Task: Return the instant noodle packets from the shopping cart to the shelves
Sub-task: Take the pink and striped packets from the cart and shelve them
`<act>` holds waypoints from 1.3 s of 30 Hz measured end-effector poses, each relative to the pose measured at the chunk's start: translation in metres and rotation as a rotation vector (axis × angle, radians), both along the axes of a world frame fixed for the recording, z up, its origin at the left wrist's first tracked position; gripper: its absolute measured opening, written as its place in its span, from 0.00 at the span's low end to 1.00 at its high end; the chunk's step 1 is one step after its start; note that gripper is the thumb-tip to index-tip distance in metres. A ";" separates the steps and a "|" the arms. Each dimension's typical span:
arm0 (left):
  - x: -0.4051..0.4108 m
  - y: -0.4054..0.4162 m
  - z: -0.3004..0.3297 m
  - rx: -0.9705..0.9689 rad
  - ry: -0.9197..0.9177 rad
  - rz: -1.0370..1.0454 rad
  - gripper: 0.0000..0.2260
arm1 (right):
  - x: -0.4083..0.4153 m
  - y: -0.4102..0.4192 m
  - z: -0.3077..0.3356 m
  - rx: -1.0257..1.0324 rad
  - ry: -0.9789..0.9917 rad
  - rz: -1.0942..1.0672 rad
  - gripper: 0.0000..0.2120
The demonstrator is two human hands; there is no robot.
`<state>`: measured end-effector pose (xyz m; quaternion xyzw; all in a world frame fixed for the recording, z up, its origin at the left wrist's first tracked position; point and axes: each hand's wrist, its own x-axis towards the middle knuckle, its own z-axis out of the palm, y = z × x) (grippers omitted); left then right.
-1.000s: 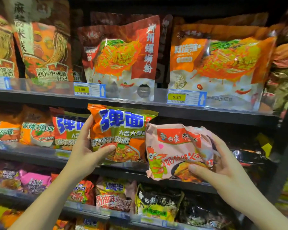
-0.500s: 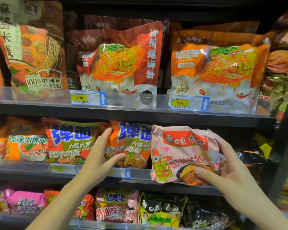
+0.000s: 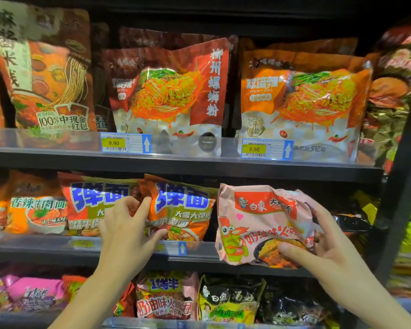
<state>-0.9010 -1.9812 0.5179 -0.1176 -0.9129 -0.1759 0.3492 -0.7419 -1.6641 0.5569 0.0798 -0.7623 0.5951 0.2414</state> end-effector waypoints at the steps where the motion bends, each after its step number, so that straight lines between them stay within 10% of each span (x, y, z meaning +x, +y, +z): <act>1: 0.003 -0.001 0.000 -0.011 -0.013 0.003 0.37 | 0.000 0.001 0.000 -0.008 0.001 0.000 0.37; 12: 0.018 -0.016 0.017 0.141 -0.148 -0.109 0.34 | -0.009 0.006 -0.003 0.015 -0.045 0.079 0.39; 16: 0.023 -0.008 0.031 0.062 -0.213 0.041 0.19 | -0.016 0.007 -0.024 0.101 -0.216 0.180 0.50; 19: 0.035 -0.013 0.034 -0.049 -0.284 0.092 0.10 | -0.016 -0.002 -0.010 0.099 -0.072 0.060 0.41; 25: 0.055 -0.020 0.044 0.027 -0.182 0.074 0.39 | -0.016 0.018 -0.021 -0.009 -0.193 0.176 0.41; 28: 0.066 -0.016 0.042 0.086 -0.020 -0.012 0.41 | -0.038 0.044 -0.057 0.022 -0.258 0.222 0.61; 31: 0.070 -0.012 0.041 0.114 0.125 -0.098 0.39 | -0.019 0.000 -0.006 0.038 -0.062 0.093 0.40; 39: 0.083 0.042 0.024 0.110 -0.025 -0.745 0.29 | -0.008 0.008 -0.010 0.015 -0.023 0.082 0.39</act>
